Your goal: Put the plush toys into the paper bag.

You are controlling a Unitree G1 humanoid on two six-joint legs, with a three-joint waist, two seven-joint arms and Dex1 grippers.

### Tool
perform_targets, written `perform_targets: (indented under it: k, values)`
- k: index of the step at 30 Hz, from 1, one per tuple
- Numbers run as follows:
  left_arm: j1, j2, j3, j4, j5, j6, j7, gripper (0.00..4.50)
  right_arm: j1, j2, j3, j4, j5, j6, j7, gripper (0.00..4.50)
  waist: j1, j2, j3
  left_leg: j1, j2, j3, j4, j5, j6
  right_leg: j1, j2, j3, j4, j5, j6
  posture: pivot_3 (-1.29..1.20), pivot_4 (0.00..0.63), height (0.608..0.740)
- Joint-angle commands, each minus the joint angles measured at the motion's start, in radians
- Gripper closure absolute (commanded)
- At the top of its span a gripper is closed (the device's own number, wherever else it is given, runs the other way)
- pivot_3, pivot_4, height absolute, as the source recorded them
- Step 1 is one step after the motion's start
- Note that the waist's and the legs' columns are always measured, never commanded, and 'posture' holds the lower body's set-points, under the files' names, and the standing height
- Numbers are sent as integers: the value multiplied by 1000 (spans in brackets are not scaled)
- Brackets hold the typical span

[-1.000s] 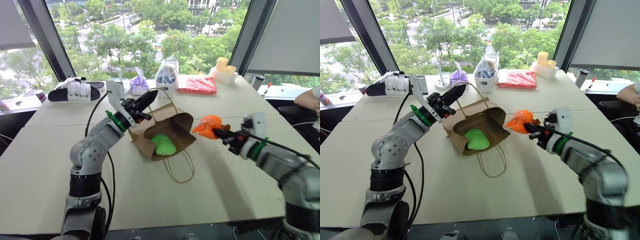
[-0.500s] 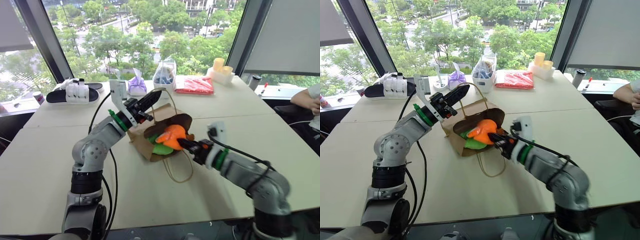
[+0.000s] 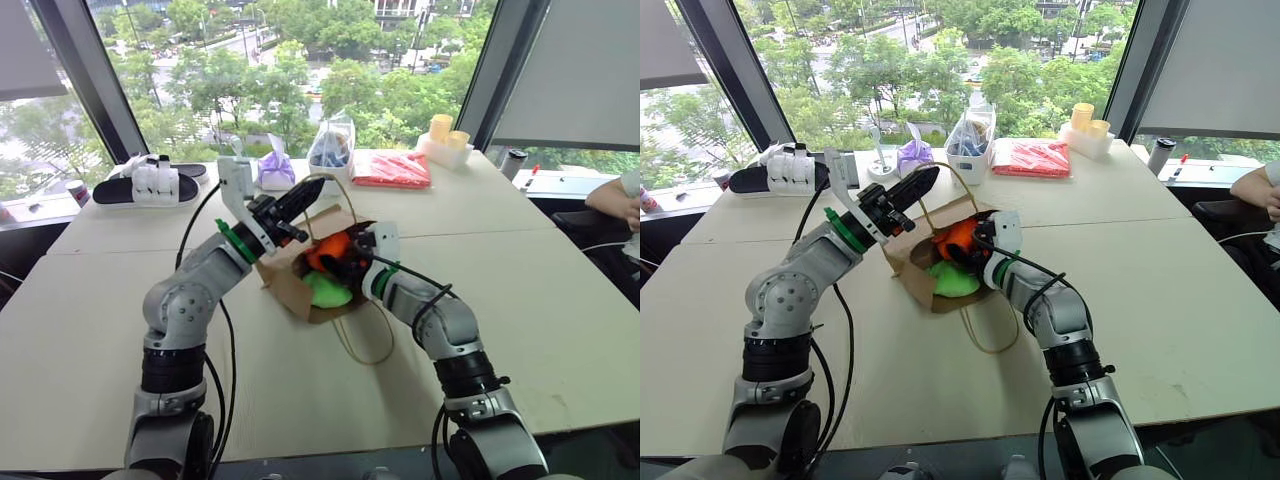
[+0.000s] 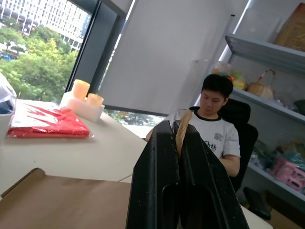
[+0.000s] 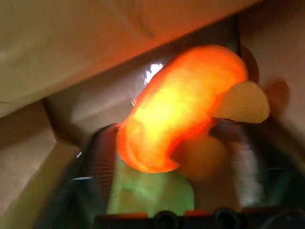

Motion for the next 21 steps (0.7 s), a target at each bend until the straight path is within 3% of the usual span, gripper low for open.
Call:
perform_targets:
  k: [1,6,11,16,21]
  values:
    - [-2,2,6,-37,-9,-14,-1,4500,35,-69,-30,-212,67,118,47,76,0,0,0,0,0,0,0,0,0,0,0,0,0,0,0,0,150,740]
    - [-14,0,7,-21,-5,-20,-3,4500,172,-221,-210,-559,279,352,80,76,2,0,0,0,0,-1,0,0,1,0,0,-1,0,0,0,0,150,740]
    - [-28,-4,6,-10,-5,-21,1,4500,310,-319,-231,-664,313,408,97,76,-3,0,0,1,1,0,0,-1,1,1,0,-1,0,0,0,0,150,740]
    - [-43,-10,5,-8,-7,-16,11,4500,376,-368,-88,-611,185,317,106,76,-2,0,0,2,1,1,0,0,1,1,0,0,0,0,0,0,150,740]
    - [-43,-8,4,-23,-11,-10,23,4500,347,-343,54,-425,22,154,114,76,0,0,0,2,1,1,1,0,1,2,0,0,0,0,0,0,150,740]
